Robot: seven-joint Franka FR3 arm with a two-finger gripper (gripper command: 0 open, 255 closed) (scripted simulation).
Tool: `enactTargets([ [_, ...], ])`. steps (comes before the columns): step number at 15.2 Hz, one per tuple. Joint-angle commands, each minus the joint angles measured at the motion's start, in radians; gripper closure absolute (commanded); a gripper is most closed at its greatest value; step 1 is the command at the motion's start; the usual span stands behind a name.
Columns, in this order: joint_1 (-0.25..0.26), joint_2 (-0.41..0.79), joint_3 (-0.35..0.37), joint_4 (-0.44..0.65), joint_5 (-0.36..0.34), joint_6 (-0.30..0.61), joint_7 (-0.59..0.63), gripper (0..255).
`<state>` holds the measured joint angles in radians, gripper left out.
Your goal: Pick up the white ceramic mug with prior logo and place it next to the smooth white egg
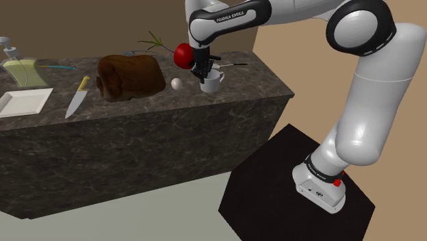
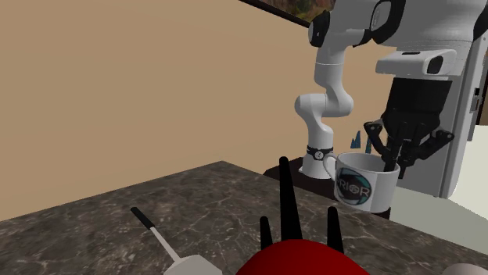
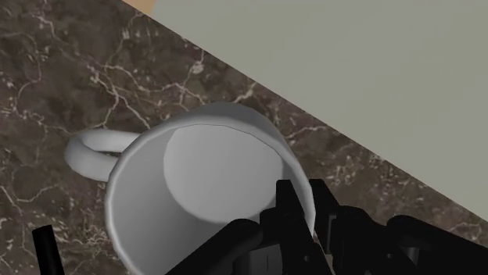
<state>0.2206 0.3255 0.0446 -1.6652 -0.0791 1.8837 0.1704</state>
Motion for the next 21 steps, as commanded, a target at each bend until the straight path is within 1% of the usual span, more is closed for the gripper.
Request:
enactTargets([
  [1, -0.001, 0.007, -0.001, -0.018, -0.001, 0.026, 0.000, 255],
  [11, -0.001, 0.054, -0.003, -0.083, -0.006, 0.138, 0.008, 255],
  [18, -0.002, 0.055, -0.002, -0.083, -0.007, 0.138, 0.008, 255],
  [19, -0.003, 0.055, -0.003, -0.081, -0.007, 0.137, 0.006, 0],
  [21, -0.003, 0.055, -0.003, -0.082, -0.007, 0.137, 0.006, 0],
])
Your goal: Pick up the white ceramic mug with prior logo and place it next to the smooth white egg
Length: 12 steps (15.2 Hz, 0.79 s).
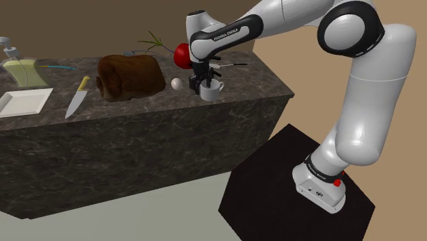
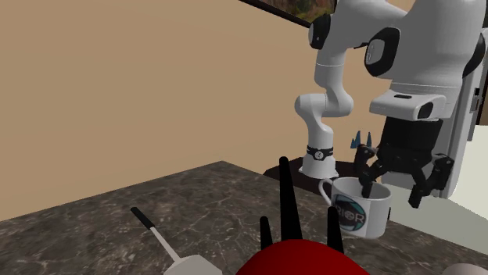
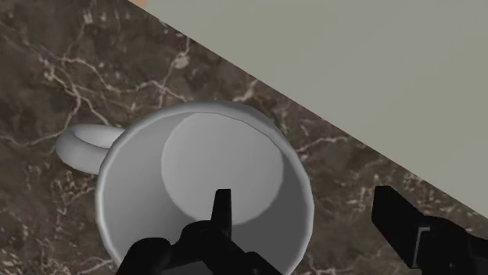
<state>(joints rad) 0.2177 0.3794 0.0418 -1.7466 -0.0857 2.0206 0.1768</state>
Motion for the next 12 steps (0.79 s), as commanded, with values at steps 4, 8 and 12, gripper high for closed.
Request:
enactTargets([
  [4, 0.002, -0.009, 0.001, 0.020, 0.001, -0.029, 0.001, 0],
  [8, 0.005, -0.029, 0.004, 0.086, 0.005, -0.116, -0.002, 0],
  [12, 0.005, -0.029, 0.004, 0.086, 0.005, -0.116, -0.002, 0],
])
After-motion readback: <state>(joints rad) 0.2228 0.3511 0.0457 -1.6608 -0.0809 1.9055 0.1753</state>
